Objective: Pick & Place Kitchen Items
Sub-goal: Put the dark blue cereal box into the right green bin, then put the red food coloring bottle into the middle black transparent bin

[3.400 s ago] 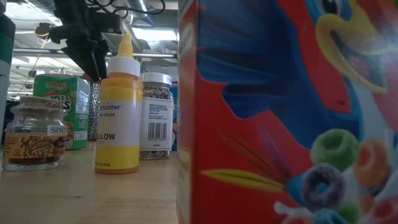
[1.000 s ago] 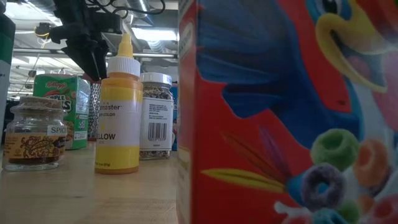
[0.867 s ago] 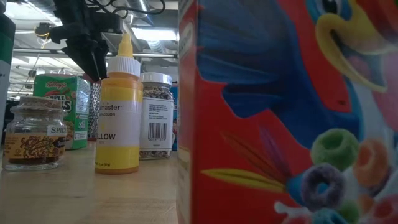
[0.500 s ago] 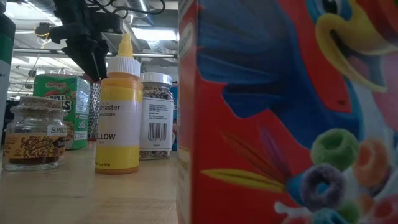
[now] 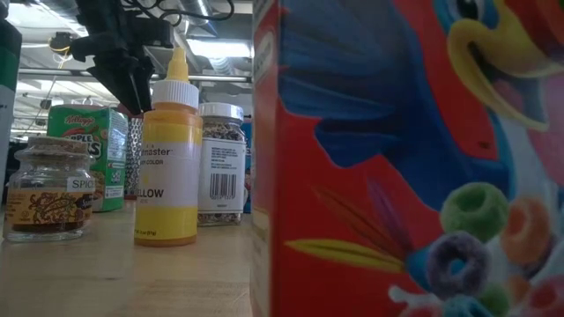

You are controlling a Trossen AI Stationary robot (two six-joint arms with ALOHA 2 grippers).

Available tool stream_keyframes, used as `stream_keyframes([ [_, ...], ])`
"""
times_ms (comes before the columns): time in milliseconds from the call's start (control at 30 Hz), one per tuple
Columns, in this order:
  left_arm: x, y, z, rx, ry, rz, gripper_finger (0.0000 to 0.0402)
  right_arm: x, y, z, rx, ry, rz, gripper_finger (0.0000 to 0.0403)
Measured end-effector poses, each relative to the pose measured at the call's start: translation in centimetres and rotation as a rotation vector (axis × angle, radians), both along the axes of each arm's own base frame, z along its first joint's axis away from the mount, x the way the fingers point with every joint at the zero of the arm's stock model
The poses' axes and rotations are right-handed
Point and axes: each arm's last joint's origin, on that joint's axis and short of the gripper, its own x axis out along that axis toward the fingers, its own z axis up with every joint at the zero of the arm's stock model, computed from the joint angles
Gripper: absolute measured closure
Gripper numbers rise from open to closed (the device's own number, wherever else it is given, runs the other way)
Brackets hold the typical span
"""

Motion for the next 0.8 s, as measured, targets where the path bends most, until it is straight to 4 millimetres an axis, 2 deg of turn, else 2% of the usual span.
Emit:
stream_keyframes([
  [233,0.0,0.0,0.0,0.0,0.0,0.0,0.0103,-0.2,0.2,0.6,-0.01,-0.014,-0.017,0.0162],
  [433,0.0,0.0,0.0,0.0,0.0,-0.001,0.0103,-1.0,1.2,3.2,-0.062,-0.081,-0.007,0.0162],
  [600,0.0,0.0,0.0,0.0,0.0,0.0,0.0103,-1.5,2.9,5.7,-0.108,-0.159,-0.005,0.0162],
  [800,0.0,0.0,0.0,0.0,0.0,0.0,0.0103,-2.2,6.2,8.8,-0.154,-0.266,0.042,0.0162],
])
